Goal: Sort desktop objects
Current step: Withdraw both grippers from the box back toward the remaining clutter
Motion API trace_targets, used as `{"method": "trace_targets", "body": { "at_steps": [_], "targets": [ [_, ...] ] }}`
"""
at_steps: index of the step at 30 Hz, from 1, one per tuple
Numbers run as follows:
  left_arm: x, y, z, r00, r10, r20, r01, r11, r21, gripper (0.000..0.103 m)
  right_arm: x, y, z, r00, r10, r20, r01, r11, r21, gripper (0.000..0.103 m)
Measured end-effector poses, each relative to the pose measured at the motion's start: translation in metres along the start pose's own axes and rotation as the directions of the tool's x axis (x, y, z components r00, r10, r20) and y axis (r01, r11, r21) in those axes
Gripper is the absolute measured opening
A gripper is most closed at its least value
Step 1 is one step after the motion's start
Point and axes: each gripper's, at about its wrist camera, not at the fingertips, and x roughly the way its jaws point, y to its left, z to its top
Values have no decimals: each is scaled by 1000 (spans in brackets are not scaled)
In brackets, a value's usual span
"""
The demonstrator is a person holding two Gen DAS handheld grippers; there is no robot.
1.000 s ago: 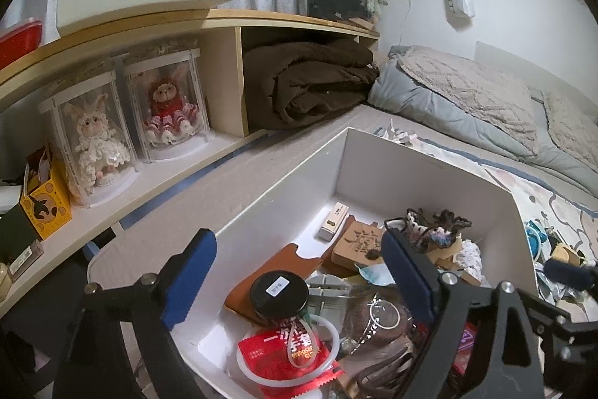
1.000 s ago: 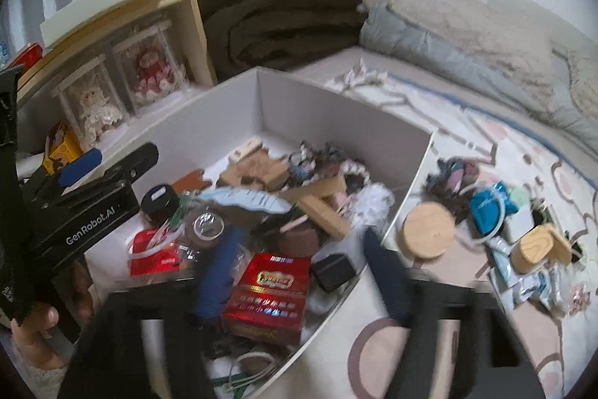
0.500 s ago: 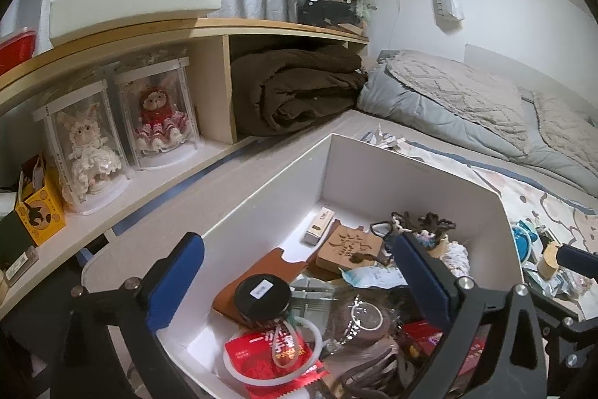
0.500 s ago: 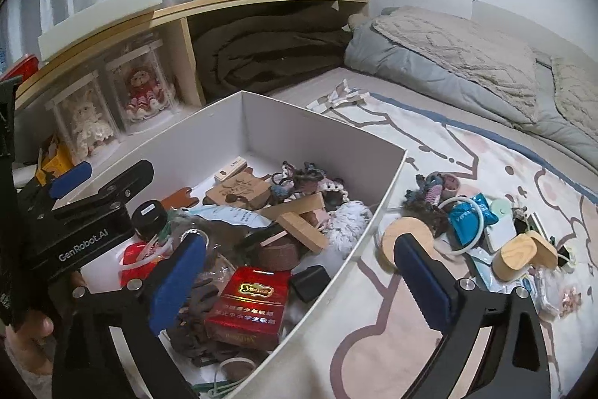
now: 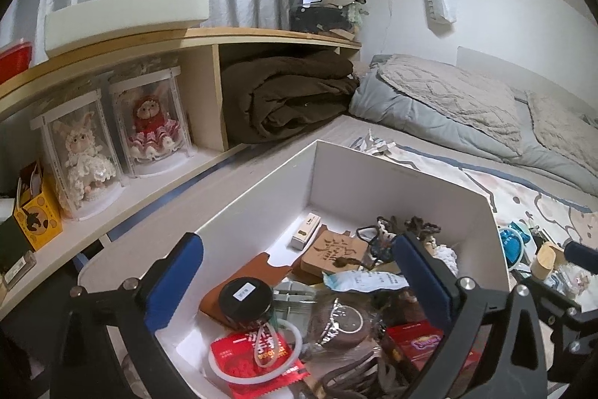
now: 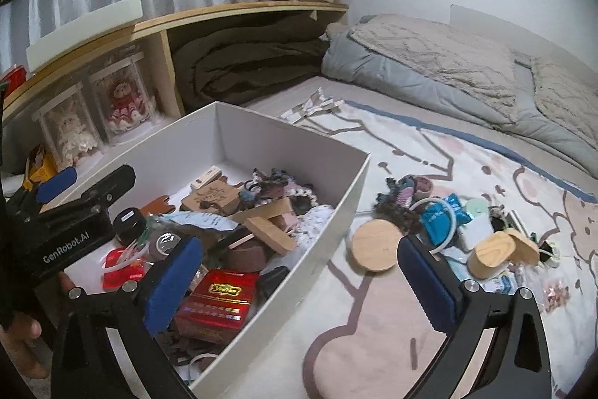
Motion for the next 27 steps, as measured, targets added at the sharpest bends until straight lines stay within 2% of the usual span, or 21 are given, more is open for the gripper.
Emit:
{"method": "trace_targets", "body": {
  "at_steps": [7,15,24,27],
  "targets": [
    [-7,-11,2,1000,-12,26,13,1000,-6,103,-15,-17,-2,999,-21,32,20,1000,19,103],
    [-12,-27,3,999,-18,36,18,1000,2,103,-39,-46,-6,992,-98,78,95,995,41,103],
    [-20,-68,0,998,-51,32,48,995,88,103,-66,-89,-14,979,-175,101,167,982,83,103],
    [-22,-79,0,996,-85,27,82,992,96,103,-74,-104,-18,974,-203,105,193,976,99,103]
  ]
}}
